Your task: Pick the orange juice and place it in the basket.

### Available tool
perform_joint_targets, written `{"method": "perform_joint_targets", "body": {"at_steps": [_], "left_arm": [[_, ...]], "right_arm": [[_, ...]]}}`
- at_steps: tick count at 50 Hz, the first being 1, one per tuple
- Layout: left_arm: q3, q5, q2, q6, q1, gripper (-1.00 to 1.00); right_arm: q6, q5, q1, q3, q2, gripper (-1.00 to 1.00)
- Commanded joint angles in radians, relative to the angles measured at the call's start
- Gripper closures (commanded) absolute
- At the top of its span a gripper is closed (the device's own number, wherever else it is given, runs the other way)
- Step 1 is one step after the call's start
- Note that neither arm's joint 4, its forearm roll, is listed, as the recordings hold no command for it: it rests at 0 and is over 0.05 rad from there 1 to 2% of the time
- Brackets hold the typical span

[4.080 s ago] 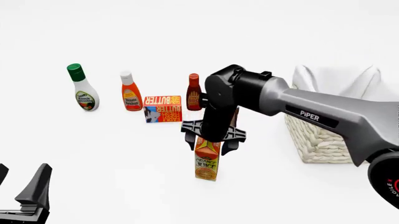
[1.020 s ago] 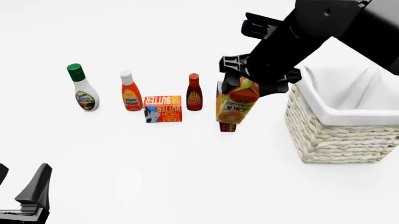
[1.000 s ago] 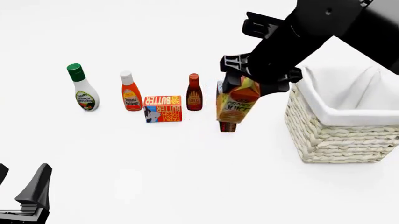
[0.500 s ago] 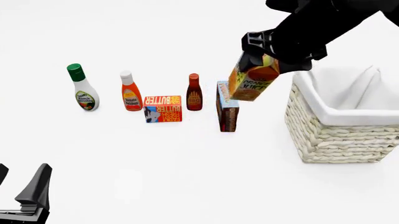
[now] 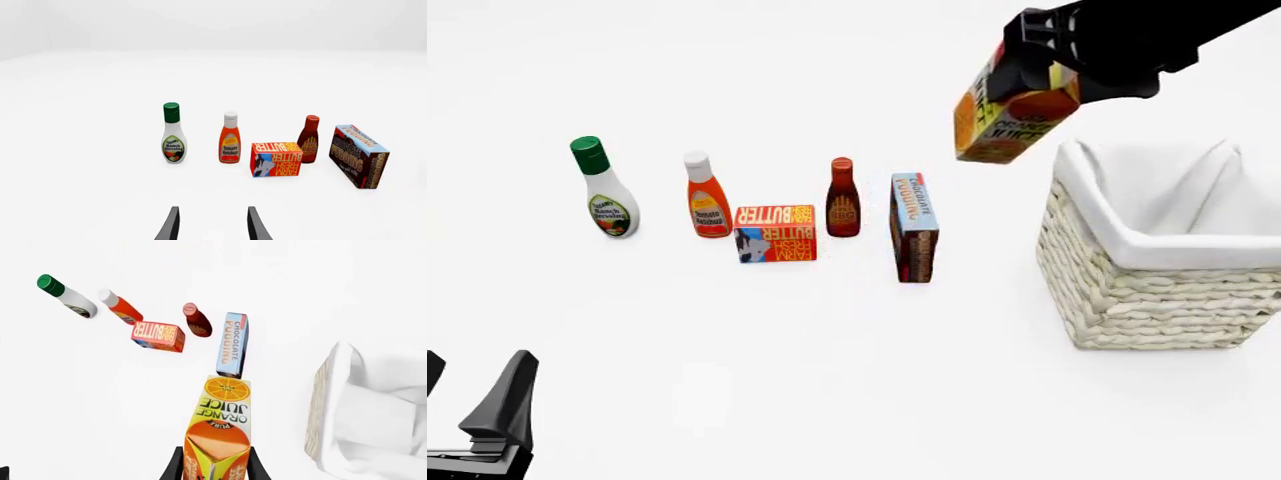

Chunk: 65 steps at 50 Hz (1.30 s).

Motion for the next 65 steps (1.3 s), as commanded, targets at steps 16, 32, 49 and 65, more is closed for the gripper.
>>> {"method": "perform_joint_targets", "body": {"at_steps": [16,32,49,65], "left_arm": [[0.001,0.001,-0.002,0.001,0.0,-1.0],[0.001,0.001,-0.002,0.001,0.0,-1.0],[0.001,0.001,-0.002,0.001,0.0,-1.0],[0.001,0.001,-0.002,0.001,0.0,-1.0]], "right_arm": [[-0.072,0.0,-0.101,-0.048,-0.068,1.0],[-0.081,0.0,-0.155,-0.044,-0.1,1.0],[-0.123,0.0,-0.281,-0.007,-0.157,1.0],[-0.154,0.0,-0.363,0.024,-0.187,1.0]]}}
